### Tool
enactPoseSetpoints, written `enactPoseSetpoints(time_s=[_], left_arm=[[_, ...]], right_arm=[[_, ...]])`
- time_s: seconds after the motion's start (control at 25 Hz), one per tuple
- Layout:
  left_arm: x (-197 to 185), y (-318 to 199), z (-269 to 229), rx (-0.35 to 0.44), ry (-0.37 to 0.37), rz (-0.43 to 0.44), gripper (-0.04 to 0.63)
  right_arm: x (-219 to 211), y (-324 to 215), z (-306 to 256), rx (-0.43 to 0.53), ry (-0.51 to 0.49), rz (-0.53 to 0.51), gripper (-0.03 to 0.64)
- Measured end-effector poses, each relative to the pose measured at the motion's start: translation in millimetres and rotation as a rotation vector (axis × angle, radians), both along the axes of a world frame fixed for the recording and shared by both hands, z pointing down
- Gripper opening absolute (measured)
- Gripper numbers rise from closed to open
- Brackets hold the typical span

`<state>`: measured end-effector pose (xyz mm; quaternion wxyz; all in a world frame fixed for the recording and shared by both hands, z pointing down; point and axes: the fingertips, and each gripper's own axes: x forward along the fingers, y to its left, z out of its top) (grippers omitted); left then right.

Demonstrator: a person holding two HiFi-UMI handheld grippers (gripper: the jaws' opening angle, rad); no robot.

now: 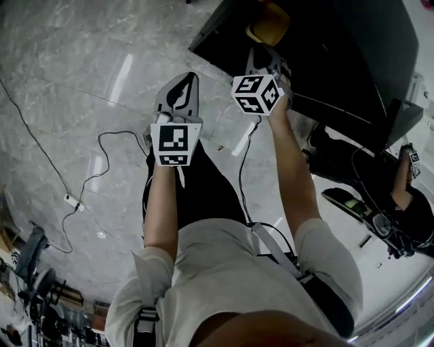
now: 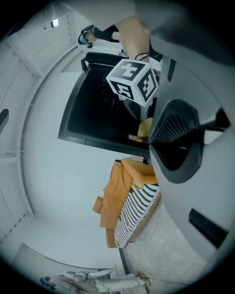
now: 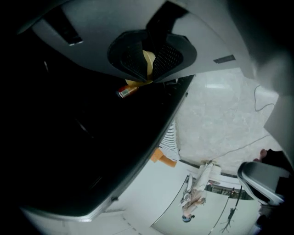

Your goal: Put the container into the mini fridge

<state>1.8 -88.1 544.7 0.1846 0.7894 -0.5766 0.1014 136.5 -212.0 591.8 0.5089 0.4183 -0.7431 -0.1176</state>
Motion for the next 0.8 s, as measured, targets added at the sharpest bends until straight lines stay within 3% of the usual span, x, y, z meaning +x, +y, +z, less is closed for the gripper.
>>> enactPoseSetpoints(time_s=[0.32, 0.64, 0.8], left_arm=[[-12.8, 32.9, -57.4, 0.004, -0.016, 0.103, 0.012], [-19.1, 80.5, -124.8, 0.075, -0.059, 0.163, 0.012], [-31.7, 114.3, -144.7, 0.041, -0.068, 0.178, 0.012]], right_arm=[[-42.1, 77.6, -100.0, 0.082, -0.206, 0.105, 0.044], [-46.2, 177.6, -180.2, 0.168, -0.427, 0.267, 0.037], [-49.3, 229.5, -214.6, 0.204, -0.508, 0.337, 0.037]])
